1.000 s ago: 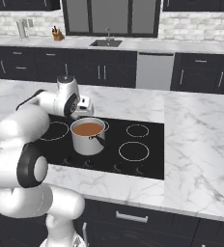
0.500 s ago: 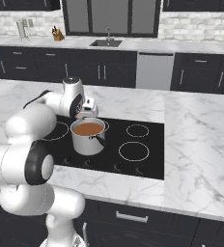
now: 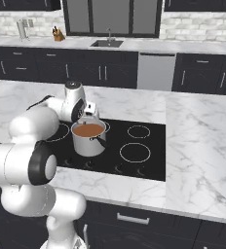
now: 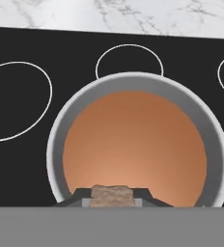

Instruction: Pick up the sugar cube(s) and place them in the saucepan with hot chocolate.

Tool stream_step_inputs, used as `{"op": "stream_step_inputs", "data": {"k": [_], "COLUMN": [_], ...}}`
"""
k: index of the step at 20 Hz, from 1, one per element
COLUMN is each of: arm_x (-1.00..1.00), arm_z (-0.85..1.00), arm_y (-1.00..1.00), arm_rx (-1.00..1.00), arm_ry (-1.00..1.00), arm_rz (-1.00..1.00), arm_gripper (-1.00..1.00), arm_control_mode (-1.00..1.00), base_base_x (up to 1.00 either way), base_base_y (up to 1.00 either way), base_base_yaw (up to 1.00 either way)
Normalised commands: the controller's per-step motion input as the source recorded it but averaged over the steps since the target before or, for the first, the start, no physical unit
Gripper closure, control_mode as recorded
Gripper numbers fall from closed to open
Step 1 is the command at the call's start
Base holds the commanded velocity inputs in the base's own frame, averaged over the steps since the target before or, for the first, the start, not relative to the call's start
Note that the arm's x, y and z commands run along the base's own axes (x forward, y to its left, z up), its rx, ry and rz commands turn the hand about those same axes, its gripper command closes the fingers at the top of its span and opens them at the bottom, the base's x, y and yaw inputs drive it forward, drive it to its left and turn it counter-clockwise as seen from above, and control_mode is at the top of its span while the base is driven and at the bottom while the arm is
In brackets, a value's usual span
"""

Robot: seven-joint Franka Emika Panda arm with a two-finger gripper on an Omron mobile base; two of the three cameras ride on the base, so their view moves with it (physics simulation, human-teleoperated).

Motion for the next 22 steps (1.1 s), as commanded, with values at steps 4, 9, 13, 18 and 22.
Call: {"op": "stream_step_inputs", "data": {"k": [4, 9, 13, 18, 22], "arm_x": [0.04, 0.33, 0.18, 0.00, 0.18], "arm_z": [-0.16, -0.07, 0.00, -0.02, 0.00], "arm_y": [-0.06, -0.31, -0.20, 0.00, 0.00], "arm_rx": [0.00, 0.00, 0.00, 0.01, 0.00], "arm_ry": [0.00, 0.02, 0.10, 0.02, 0.09], "arm_rz": [0.00, 0.01, 0.02, 0.00, 0.00], "arm_gripper": [1.00, 1.00, 1.00, 1.00, 1.00], "arm_control_mode": [-1.00, -1.00, -1.00, -1.00, -1.00], "base_base_x": [0.00, 0.00, 0.00, 0.00, 0.00], "base_base_y": [0.00, 0.00, 0.00, 0.00, 0.00], "base_base_yaw": [0.00, 0.00, 0.00, 0.00, 0.00]}}
